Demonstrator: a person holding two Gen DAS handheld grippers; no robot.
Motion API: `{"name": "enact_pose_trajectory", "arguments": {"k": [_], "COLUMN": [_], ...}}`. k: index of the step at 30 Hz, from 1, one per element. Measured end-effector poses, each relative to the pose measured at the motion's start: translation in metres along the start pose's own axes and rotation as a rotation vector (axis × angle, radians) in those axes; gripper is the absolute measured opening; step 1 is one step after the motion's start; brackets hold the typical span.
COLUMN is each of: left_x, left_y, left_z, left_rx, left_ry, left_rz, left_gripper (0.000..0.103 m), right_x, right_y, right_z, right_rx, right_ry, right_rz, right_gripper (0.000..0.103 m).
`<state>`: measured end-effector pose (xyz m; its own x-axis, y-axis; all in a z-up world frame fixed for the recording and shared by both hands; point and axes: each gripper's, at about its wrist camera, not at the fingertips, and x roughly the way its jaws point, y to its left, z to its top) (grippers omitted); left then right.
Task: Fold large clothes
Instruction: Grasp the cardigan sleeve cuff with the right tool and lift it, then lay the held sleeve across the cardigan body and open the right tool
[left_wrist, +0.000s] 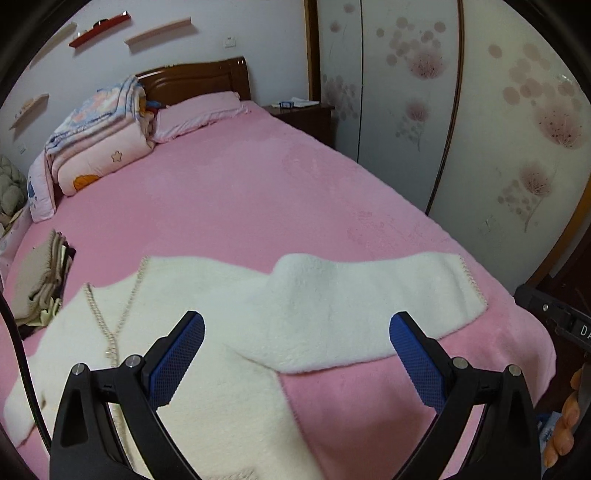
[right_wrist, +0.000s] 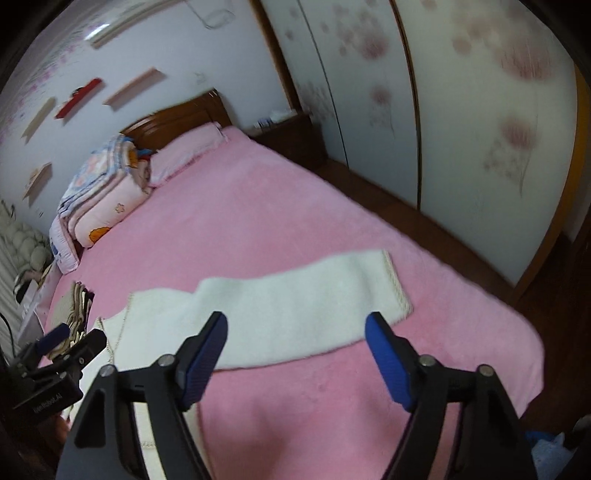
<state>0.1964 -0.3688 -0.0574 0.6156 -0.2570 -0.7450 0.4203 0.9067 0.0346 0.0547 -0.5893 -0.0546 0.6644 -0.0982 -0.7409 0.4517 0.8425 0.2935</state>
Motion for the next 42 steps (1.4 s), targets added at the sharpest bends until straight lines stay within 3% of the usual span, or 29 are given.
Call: {"name": "enact_pose_trajectory", "arguments": {"k": [9, 14, 20, 28, 30, 33, 38, 42], "left_x": [0.074, 0.106, 0.134, 0.134, 0.127, 0.115, 0.075, 0.039], "left_y": [-0.026, -0.042, -0.06, -0.069, -0.064, -0.046, 0.012, 0.064], "left_z": [-0.009, -0.017, -0.024, -0.02, -0.017, -0.011, -0.005, -0.008], "left_rx": [-0.032, -0.02, -0.01, 0.005, 0.015, 0.016, -0.024, -0.039], "left_ry": [0.019, 0.047, 0.103, 0.112, 0.114, 0.136, 0.108, 0.072], "left_rz": [-0.016, -0.018, -0.042, -0.068, -0.062, -0.064, -0.049, 0.001], "left_gripper": [0.1, 0.1, 0.1, 0.1, 0.089, 0.08, 0.079, 0.079], "right_x": [0.09, 0.116, 0.135, 0.158, 0.155, 0.132, 0.074, 0.048], "right_y": [-0.087, -0.121, -0.129, -0.127, -0.123, -0.105, -0.029, 0.048], "right_z": [-0.026, -0.039, -0.036, -0.026, -0.023, -0.017, 0.001, 0.003], "right_rx": [0.23, 0.349, 0.388, 0.391, 0.37, 0.304, 0.081, -0.115], "right_ry": [0.164, 0.178, 0.153, 0.125, 0.101, 0.023, -0.127, -0.165], "right_rz": [0.013, 0.064, 0.059, 0.007, 0.006, 0.0, 0.092, 0.189], "right_gripper": [0.065, 0.061, 0.053, 0.018, 0.009, 0.009, 0.008, 0.008]}}
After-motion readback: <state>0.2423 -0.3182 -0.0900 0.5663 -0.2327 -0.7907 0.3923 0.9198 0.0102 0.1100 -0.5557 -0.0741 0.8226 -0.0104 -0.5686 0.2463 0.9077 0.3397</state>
